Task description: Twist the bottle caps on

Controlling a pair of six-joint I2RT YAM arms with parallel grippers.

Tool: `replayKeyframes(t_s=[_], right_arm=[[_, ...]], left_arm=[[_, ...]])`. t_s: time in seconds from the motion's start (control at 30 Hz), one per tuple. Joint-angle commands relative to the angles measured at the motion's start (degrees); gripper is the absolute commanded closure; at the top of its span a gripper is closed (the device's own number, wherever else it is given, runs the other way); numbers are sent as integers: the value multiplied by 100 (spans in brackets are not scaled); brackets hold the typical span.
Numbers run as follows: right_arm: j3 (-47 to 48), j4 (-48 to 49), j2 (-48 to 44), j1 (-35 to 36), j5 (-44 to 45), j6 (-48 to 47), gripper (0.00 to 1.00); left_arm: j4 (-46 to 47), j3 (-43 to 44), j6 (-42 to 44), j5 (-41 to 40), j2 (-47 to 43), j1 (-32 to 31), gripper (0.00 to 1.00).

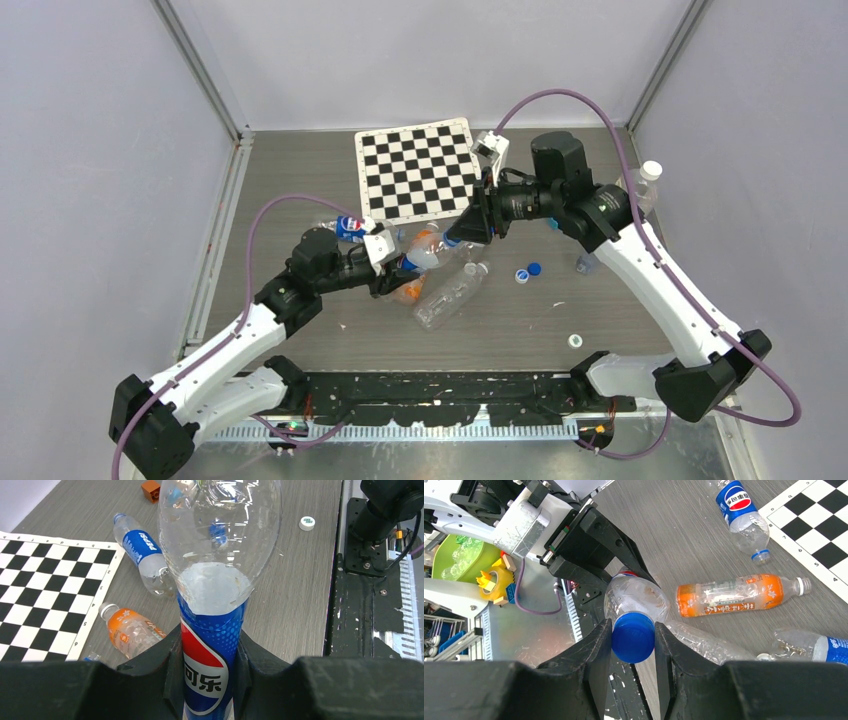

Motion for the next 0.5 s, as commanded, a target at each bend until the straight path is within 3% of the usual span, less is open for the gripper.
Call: replayKeyframes(t_s=[0.0, 0.47], right_arm=[[-129, -153, -95, 289, -215, -9, 100], [-307, 159, -74, 416, 144, 229, 100]], left_arm=[[853, 267, -329, -166, -13, 19, 67], [1535, 44, -808, -405, -31, 15, 67]])
